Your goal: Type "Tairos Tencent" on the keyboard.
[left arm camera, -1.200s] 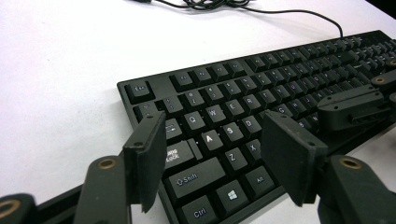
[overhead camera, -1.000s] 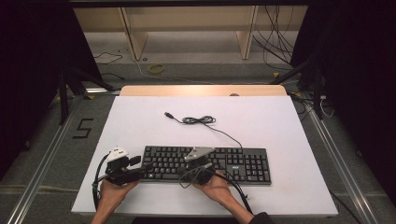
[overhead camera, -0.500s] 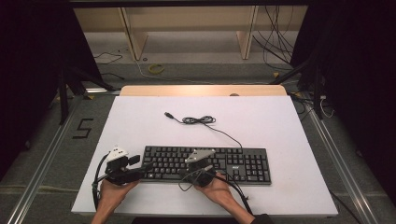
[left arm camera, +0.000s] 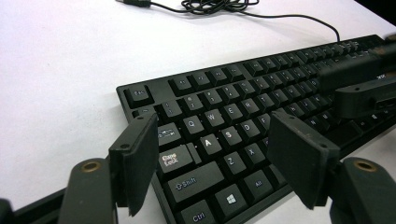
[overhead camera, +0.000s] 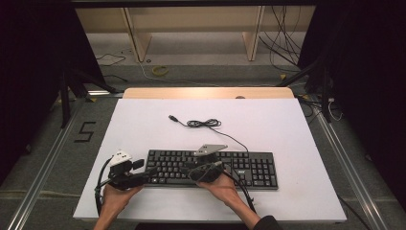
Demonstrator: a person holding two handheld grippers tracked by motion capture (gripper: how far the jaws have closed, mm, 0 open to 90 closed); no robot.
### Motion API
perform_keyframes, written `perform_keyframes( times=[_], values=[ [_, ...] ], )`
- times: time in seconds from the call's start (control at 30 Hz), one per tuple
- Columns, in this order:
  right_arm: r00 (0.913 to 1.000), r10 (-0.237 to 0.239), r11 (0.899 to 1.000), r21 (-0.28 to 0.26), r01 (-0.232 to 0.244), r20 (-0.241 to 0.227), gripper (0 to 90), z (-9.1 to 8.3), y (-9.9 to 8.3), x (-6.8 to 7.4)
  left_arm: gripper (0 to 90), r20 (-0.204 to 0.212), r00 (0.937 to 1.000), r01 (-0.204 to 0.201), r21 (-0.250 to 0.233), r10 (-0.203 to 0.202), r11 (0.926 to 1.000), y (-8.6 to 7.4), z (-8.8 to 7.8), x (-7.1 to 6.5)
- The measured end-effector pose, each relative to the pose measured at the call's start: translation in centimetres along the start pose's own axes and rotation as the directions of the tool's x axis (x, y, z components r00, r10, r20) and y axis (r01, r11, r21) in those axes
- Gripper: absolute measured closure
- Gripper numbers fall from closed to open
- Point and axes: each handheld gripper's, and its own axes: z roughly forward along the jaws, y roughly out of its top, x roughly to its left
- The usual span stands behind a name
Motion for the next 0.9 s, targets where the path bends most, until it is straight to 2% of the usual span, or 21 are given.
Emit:
perform_keyframes(
  times=[0.1, 0.23, 0.4, 0.43, 0.47, 0.53, 0.63, 0.67, 0.77, 0.8, 0.9],
  values=[
    [1.0, 0.0, 1.0, -0.001, 0.0, -0.008, 58.6, 0.1, 0.4, -0.2, 33.0, 0.0, 1.0, -0.005, 0.005, 0.005, 1.0, 0.0, 0.0, 0.0],
    [1.0, 0.004, 1.0, -0.017, -0.004, 0.007, 45.9, 0.5, 1.3, -0.3, 32.3, 0.004, 1.0, -0.008, 0.004, 0.008, 1.0, 0.0, 0.0, -0.1],
    [1.0, 0.002, 1.0, -0.009, -0.002, 0.008, 44.1, 1.0, 2.0, -0.5, 33.6, 0.011, 0.9999, -0.013, 0.009, 0.013, 0.9999, 0.0, 0.0, -0.1],
    [0.9999, 0.001, 1.0, -0.007, -0.001, 0.012, 49.8, 1.2, 2.2, -0.6, 38.8, 0.013, 0.9998, -0.017, 0.01, 0.017, 0.9998, 0.0, 0.0, -0.1],
    [0.9999, 0.001, 1.0, -0.007, -0.001, 0.012, 49.8, 1.2, 2.2, -0.6, 38.8, 0.015, 0.9997, -0.02, 0.013, 0.02, 0.9997, 0.0, 0.0, -0.1],
    [0.9998, -0.01, 1.0, -0.003, 0.01, 0.02, 57.8, 1.5, 2.3, -0.7, 44.8, 0.019, 0.9994, -0.028, 0.02, 0.027, 0.9994, -0.1, 0.0, -0.1],
    [0.9993, -0.013, 1.0, 0.008, 0.013, 0.036, 74.3, 2.0, 2.4, -0.9, 60.8, 0.016, 0.9993, -0.035, 0.037, 0.034, 0.9987, -0.2, 0.1, -0.1],
    [0.9993, -0.013, 1.0, 0.008, 0.013, 0.036, 74.3, 2.0, 2.4, -0.9, 60.8, 0.012, 0.9991, -0.041, 0.043, 0.041, 0.9982, -0.2, 0.1, -0.2],
    [0.9987, -0.007, 1.0, 0.028, 0.006, 0.051, 85.7, 2.5, 2.5, -0.9, 75.0, 0.008, 0.9983, -0.058, 0.064, 0.057, 0.9963, -0.3, 0.2, -0.2],
    [0.9987, -0.007, 1.0, 0.028, 0.006, 0.051, 85.7, 2.5, 2.5, -0.9, 75.0, 0.005, 0.9982, -0.059, 0.072, 0.059, 0.9957, -0.3, 0.2, -0.2],
    [0.9982, -0.012, 0.999, 0.04, 0.01, 0.059, 90.0, 2.9, 2.6, -0.9, 82.6, 0.002, 0.9983, -0.058, 0.091, 0.059, 0.9941, -0.4, 0.4, -0.1]
  ],
)
